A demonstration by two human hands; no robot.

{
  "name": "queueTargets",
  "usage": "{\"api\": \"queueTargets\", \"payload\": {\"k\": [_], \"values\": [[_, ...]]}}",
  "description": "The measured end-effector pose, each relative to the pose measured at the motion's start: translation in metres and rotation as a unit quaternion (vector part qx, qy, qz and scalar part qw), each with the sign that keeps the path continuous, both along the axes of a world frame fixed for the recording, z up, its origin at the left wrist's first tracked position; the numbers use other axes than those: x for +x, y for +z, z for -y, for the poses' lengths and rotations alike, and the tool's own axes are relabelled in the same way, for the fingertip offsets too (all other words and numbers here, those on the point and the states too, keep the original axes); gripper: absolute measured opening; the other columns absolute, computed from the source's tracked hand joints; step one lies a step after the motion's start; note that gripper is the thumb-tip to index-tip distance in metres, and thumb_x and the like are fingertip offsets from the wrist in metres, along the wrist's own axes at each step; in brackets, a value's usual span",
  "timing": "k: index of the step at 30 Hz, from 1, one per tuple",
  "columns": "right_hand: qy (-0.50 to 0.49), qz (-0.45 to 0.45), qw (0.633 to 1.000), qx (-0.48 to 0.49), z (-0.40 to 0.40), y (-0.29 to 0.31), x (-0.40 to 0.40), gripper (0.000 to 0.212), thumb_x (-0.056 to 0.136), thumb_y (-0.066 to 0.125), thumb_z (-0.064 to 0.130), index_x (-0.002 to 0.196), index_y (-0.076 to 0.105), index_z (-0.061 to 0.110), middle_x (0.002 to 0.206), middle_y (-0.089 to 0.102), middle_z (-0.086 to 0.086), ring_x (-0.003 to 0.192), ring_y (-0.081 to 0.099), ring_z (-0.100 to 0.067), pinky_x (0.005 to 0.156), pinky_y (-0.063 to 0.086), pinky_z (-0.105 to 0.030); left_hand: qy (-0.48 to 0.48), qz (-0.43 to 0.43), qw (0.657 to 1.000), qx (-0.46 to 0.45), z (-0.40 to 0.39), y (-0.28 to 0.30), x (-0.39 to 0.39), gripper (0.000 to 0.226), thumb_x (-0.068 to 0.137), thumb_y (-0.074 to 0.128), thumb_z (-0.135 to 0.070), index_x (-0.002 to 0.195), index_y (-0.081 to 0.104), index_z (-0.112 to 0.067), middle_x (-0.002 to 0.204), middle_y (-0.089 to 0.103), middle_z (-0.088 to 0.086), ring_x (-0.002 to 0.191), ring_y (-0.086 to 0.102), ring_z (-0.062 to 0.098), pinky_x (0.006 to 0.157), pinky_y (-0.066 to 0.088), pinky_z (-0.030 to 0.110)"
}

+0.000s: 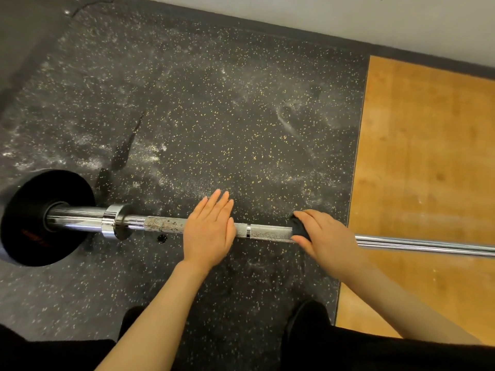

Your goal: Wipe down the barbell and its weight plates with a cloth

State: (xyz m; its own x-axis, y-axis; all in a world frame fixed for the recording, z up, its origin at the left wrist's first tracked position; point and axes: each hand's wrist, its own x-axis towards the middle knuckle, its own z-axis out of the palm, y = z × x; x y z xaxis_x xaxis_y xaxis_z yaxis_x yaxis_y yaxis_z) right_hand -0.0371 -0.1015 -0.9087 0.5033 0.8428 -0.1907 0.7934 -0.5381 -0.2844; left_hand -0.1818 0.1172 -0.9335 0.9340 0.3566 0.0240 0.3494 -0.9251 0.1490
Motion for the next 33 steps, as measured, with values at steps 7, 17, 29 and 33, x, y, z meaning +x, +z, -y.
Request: {"api": "queueTargets", "payload": {"k": [7,17,29,33], "values": [[0.029,0.022,0.999,0.037,-0.037,-0.001,-0.016,0.054,0.088,0.052,0.047,0.123,0.061,0.008,0.113,0.066,-0.007,0.092,0.066,-0.025,0.072,0.055,-0.037,-0.007,0.016,1.0,0.007,-0.005,-0.003,0.005,0.05,0.095,0.031,-0.028,0.121,0.065,-0.002,0.131,0.061,0.012,0.129,0.051,0.027,0.109,0.04,0.045],[0.003,0.066,0.997,0.039,-0.001,-0.012,0.004,0.056,0.088,0.044,0.046,0.119,0.062,0.004,0.115,0.065,-0.013,0.094,0.066,-0.031,0.075,0.057,-0.043,-0.043,0.008,0.999,0.01,-0.014,-0.007,0.01,0.054,0.099,0.03,-0.039,0.125,0.064,-0.005,0.135,0.058,0.01,0.132,0.048,0.024,0.113,0.032,0.039],[0.003,0.09,0.993,0.07,-0.014,-0.011,0.024,0.054,0.09,0.047,0.043,0.122,0.06,0.002,0.118,0.063,-0.015,0.098,0.064,-0.032,0.078,0.055,-0.043,-0.029,-0.041,0.998,-0.04,-0.028,-0.001,0.038,0.06,0.097,0.025,-0.042,0.11,0.073,-0.008,0.121,0.068,0.008,0.12,0.06,0.022,0.097,0.048,0.038],[-0.003,0.087,0.994,0.07,-0.022,-0.012,0.033,0.057,0.091,0.046,0.043,0.126,0.059,0.0,0.122,0.062,-0.018,0.102,0.064,-0.035,0.082,0.055,-0.045,-0.018,-0.084,0.995,-0.056,-0.037,0.0,0.057,0.067,0.097,0.014,-0.046,0.119,0.069,-0.013,0.132,0.061,0.004,0.131,0.05,0.018,0.102,0.042,0.037]]}}
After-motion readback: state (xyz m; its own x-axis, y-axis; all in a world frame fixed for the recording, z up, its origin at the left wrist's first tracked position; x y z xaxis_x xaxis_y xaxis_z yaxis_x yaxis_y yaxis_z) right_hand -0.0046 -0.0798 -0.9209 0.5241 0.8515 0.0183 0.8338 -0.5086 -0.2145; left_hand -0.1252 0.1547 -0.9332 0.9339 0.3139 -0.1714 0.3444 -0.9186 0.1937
